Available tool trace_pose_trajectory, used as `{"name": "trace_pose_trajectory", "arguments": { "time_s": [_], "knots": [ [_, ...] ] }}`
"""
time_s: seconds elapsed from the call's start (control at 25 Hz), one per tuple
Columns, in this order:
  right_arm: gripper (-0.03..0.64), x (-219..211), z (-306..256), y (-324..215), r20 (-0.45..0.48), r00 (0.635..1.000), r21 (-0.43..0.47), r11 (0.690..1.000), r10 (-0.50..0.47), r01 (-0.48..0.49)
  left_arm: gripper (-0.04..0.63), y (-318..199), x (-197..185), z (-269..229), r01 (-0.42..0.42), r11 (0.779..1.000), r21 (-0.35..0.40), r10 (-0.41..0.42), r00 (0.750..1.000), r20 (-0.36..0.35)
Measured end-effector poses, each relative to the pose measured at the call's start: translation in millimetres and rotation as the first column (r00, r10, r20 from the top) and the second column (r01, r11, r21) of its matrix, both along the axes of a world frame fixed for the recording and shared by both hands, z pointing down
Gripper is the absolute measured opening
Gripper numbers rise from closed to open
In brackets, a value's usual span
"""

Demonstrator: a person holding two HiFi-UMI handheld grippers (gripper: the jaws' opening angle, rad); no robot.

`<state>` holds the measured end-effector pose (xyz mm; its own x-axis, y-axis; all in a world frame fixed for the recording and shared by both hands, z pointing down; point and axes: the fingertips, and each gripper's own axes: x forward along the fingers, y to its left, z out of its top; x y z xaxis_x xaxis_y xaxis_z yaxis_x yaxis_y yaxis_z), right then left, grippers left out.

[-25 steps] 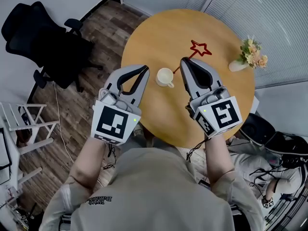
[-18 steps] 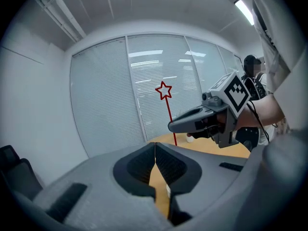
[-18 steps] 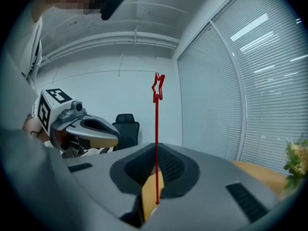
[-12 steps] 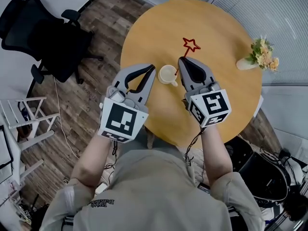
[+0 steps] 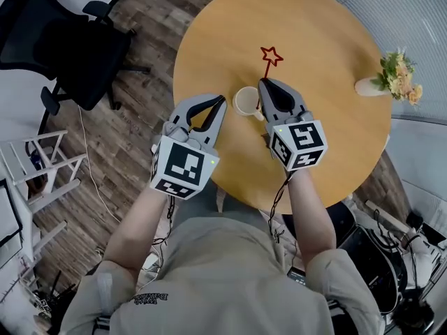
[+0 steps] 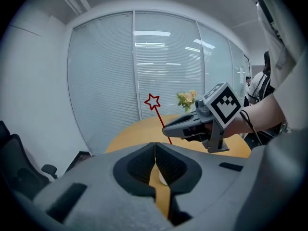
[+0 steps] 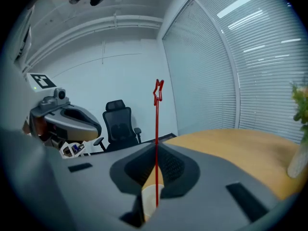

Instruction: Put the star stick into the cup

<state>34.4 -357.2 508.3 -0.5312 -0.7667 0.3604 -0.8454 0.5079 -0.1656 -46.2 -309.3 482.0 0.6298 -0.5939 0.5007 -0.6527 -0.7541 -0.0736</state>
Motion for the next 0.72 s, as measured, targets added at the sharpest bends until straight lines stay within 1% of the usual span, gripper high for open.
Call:
{"name": "trace_pose_trajectory", "arguments": {
  "time_s": [0.28,0.48,0.72],
  "knots": [
    [0.031,-1,43,-2,-0.014,1.000,-0.066,0.997,0.026,-0.027,0.023,5,-1,40,-0.006,0.996,-0.088,0.007,1.000,0.019],
    [0.031,0,77,9,-0.033,0.999,-0.116,0.992,0.038,-0.042,0.021,16,1,65,-0.010,0.992,-0.128,0.014,1.000,0.028],
    [0.032,-3,100,23,-0.074,0.997,-0.170,0.985,0.031,-0.043,0.022,29,1,83,-0.022,0.986,-0.167,0.027,0.999,0.029]
  ]
}}
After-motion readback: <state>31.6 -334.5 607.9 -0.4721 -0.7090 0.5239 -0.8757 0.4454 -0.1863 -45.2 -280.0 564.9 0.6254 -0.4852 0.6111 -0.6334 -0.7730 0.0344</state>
